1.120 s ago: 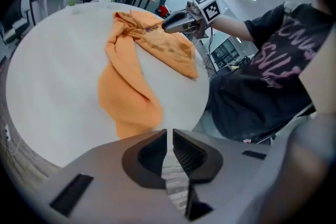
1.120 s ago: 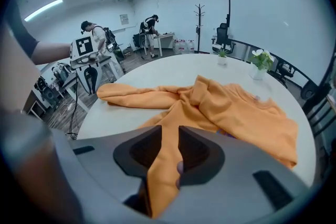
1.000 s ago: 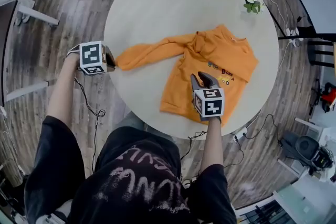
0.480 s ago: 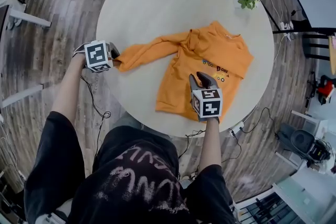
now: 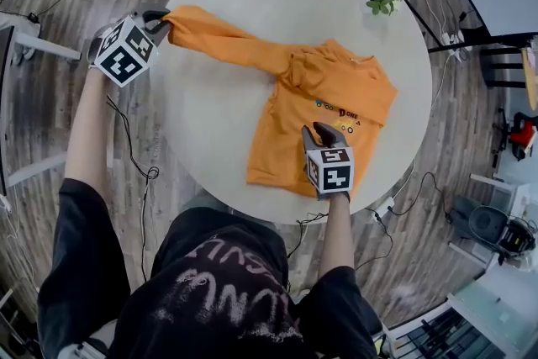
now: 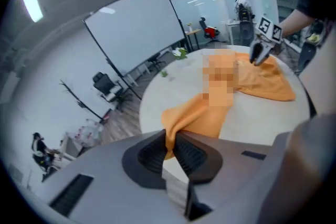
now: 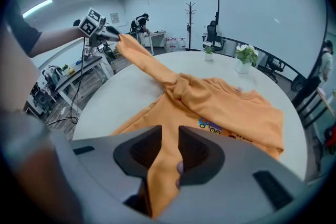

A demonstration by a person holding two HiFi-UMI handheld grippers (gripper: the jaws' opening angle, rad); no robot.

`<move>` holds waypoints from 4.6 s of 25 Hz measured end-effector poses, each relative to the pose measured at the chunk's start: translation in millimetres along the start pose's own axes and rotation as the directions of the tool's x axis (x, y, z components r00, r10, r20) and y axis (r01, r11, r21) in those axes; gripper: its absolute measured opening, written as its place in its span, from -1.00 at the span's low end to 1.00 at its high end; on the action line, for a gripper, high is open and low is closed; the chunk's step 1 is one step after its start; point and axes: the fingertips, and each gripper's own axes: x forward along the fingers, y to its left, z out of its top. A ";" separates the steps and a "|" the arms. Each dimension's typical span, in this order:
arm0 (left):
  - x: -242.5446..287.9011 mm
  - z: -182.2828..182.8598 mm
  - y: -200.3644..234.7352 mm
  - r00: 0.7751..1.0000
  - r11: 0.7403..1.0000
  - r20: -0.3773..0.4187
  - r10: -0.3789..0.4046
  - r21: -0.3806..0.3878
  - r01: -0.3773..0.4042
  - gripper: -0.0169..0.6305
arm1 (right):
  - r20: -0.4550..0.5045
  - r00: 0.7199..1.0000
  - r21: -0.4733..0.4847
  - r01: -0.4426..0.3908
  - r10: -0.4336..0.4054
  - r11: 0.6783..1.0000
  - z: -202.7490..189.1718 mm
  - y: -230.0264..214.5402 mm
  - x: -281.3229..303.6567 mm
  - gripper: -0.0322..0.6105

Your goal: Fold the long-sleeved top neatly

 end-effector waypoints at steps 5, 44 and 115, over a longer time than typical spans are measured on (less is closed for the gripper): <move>-11.3 26.0 55.6 0.975 0.974 0.077 0.209 -0.108 -0.200 -0.82 | 0.007 1.000 0.016 0.009 -0.009 1.000 -0.9 -7.1 -6.4 -0.57; 19.8 301.4 -108.4 0.940 0.942 -0.076 0.334 0.070 -0.329 -0.82 | 0.152 0.988 0.109 -0.046 0.029 0.993 -132.6 -219.7 -121.4 -0.58; 167.6 293.4 -308.6 0.985 0.988 -0.094 -0.145 0.036 0.149 -0.28 | 0.205 0.917 -0.180 -0.308 0.342 0.934 -19.0 -277.4 -52.3 -0.81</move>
